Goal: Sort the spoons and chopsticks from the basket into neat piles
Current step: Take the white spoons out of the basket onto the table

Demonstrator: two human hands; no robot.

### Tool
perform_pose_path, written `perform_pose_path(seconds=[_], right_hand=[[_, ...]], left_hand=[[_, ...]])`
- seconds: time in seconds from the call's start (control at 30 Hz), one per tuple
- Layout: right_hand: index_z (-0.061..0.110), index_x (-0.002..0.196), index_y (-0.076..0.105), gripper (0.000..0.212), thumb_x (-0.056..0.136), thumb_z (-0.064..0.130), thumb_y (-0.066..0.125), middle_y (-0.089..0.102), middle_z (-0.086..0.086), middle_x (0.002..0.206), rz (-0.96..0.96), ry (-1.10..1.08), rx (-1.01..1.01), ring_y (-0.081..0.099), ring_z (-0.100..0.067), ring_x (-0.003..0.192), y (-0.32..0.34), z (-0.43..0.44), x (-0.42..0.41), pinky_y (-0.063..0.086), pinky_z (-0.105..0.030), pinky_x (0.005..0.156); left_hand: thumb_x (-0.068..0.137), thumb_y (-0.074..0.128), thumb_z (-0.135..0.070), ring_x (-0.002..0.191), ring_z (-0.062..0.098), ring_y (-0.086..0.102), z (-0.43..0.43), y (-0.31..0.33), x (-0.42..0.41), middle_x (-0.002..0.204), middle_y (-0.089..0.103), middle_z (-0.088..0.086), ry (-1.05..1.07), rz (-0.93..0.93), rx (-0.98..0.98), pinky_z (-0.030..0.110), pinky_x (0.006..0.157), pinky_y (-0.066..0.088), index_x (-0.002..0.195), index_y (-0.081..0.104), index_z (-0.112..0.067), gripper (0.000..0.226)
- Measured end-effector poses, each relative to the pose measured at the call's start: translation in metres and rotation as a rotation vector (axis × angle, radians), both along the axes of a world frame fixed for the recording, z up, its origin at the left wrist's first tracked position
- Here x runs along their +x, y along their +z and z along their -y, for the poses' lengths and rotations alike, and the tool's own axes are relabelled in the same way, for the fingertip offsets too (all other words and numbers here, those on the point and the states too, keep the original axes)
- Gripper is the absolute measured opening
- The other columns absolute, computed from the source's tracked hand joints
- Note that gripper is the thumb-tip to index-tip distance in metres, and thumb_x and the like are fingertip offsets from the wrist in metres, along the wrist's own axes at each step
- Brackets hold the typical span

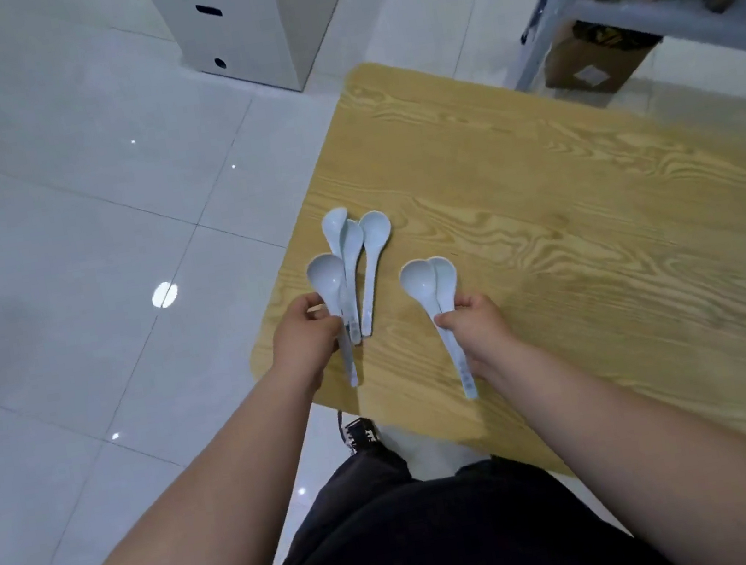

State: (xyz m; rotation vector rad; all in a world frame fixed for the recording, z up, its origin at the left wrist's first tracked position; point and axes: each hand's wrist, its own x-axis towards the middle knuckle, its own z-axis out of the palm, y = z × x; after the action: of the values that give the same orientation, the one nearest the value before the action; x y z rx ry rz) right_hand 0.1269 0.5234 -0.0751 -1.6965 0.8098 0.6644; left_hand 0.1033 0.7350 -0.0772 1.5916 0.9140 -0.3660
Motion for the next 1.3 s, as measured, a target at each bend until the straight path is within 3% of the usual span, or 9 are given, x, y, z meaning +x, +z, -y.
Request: perform_pose_path(seconds=[0.23,0.37,0.57,0.7,0.8,1.0,1.13,1.23,1.3], right_hand=[[0.018,0.109,0.054,0.024,0.091,0.011,0.068,0.064,-0.005,0.107,-0.009,-0.142,-0.048,0.063,-0.026,0.102,-0.023,-0.050,0.043,0.053,-0.044,0.093],[0.015,0.115,0.054,0.026,0.092,0.011,0.065,0.062,-0.002,0.105,0.012,-0.141,-0.114,0.060,-0.019,0.089,-0.027,-0.067,0.055,0.047,-0.031,0.070],[0.019,0.103,0.056,0.015,0.090,0.013,0.059,0.066,0.000,0.098,0.070,0.012,-0.247,0.060,-0.013,0.077,-0.029,-0.074,0.059,0.044,-0.027,0.059],[0.021,0.098,0.056,0.013,0.089,0.012,0.060,0.065,0.005,0.094,0.114,0.163,-0.291,0.062,-0.012,0.078,-0.028,-0.069,0.053,0.043,-0.024,0.056],[0.022,0.099,0.050,0.020,0.088,0.010,0.062,0.062,0.004,0.094,0.135,0.226,-0.300,0.062,-0.013,0.081,-0.025,-0.066,0.050,0.043,-0.024,0.055],[0.022,0.115,0.051,0.034,0.084,0.014,0.064,0.063,0.003,0.111,0.162,0.335,-0.265,0.065,-0.018,0.099,-0.018,-0.060,0.044,0.058,-0.037,0.079],[0.017,0.137,0.052,0.046,0.091,0.016,0.058,0.056,-0.002,0.129,0.123,0.439,-0.283,0.057,-0.020,0.111,0.000,-0.046,0.034,0.046,-0.031,0.087],[0.022,0.149,0.044,0.059,0.092,0.019,0.058,0.048,-0.001,0.149,0.136,0.463,-0.270,0.047,-0.019,0.134,0.019,-0.023,0.013,0.038,-0.029,0.105],[0.024,0.148,0.045,0.058,0.092,0.019,0.059,0.049,0.001,0.148,0.159,0.464,-0.257,0.047,-0.014,0.134,0.035,-0.003,-0.011,0.037,-0.027,0.108]], left_hand=[[0.076,0.063,-0.011,0.084,0.024,0.071,-0.030,-0.023,0.050,0.086,0.069,0.001,-0.203,-0.036,0.111,0.046,0.081,0.061,0.102,0.063,-0.024,0.029],[0.079,0.069,-0.012,0.086,0.019,0.067,-0.034,-0.031,0.066,0.088,0.064,-0.004,-0.340,-0.026,0.245,0.039,0.081,0.058,0.105,0.056,-0.018,0.029],[0.085,0.066,-0.015,0.073,0.007,0.055,-0.032,-0.036,0.073,0.092,0.060,0.000,-0.543,0.071,0.421,0.021,0.057,0.037,0.108,0.053,-0.018,0.027],[0.085,0.068,-0.016,0.086,0.002,0.047,-0.032,-0.042,0.067,0.121,0.045,0.005,-0.648,0.117,0.475,0.024,0.085,0.044,0.127,0.056,-0.020,0.044],[0.085,0.071,-0.018,0.108,0.019,0.052,-0.031,-0.042,0.063,0.131,0.037,0.005,-0.738,0.122,0.517,0.025,0.098,0.041,0.135,0.055,-0.015,0.053],[0.087,0.066,-0.017,0.117,0.026,0.052,-0.035,-0.037,0.059,0.136,0.043,0.007,-0.850,0.154,0.533,0.032,0.100,0.044,0.147,0.046,-0.021,0.063],[0.087,0.061,-0.026,0.125,0.030,0.048,-0.041,-0.025,0.060,0.129,0.057,0.010,-0.901,0.186,0.645,0.036,0.106,0.032,0.145,0.049,-0.024,0.059],[0.091,0.060,-0.024,0.133,0.023,0.044,-0.037,-0.004,0.053,0.141,0.051,0.005,-0.911,0.207,0.521,0.034,0.104,0.036,0.149,0.044,-0.023,0.059],[0.093,0.061,-0.026,0.132,0.014,0.047,-0.031,0.009,0.042,0.143,0.052,-0.003,-0.942,0.253,0.440,0.030,0.103,0.040,0.148,0.045,-0.027,0.057]])
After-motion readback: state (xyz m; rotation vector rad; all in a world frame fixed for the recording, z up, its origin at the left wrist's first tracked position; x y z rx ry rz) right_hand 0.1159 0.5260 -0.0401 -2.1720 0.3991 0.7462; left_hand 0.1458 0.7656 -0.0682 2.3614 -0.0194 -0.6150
